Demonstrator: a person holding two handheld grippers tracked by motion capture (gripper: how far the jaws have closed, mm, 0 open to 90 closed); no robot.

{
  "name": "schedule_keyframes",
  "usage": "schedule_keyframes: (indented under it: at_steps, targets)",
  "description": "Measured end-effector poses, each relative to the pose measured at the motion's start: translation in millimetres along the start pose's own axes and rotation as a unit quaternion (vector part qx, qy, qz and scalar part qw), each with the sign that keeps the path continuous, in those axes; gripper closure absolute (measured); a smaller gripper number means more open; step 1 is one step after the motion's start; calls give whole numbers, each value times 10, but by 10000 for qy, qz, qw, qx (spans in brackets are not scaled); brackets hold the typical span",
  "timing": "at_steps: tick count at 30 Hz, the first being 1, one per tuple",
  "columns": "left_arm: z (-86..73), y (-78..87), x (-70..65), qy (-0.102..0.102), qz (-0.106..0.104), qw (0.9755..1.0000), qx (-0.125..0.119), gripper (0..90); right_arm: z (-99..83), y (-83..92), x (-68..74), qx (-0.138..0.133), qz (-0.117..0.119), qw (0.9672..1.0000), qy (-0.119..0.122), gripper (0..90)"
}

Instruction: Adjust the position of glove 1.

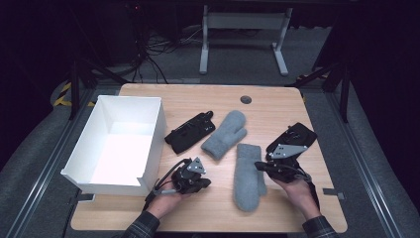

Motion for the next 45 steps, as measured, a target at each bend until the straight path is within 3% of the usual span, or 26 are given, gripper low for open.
schedule_keyframes:
  at_steps: [8,10,18,26,34,45]
  targets:
    - [175,-148,-112,-206,-219,9995,71,894,43,-98,-325,41,-395,9990,-223,900]
    - [227,-220,-163,-173,-504,9986,30,894,60,-154,-435,80,-506,9983,-265,900]
    - [308,-346,-230,-317,-580,9978,106,894,14,-265,-605,291,-745,9957,-459,900]
    - [364,-449,-379,-531,-759,9955,190,893,-37,-335,-655,379,-614,9961,-516,900]
    - [388,-514,-469,-539,-924,9939,253,890,-28,-381,-617,372,-386,9974,-474,900]
    - [427,-642,-615,-712,-1088,9910,318,885,8,-479,-483,405,212,9988,-194,900]
Point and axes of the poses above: each handheld gripper's, and its own axes: y roughly backward along the jaws, z roughly out of its top, x roughly to its left, the point moved 1 cm from there along -y, roughly forward along the jaws, and after that the axes turned 9 degrees about y, right-handed, at the moved point
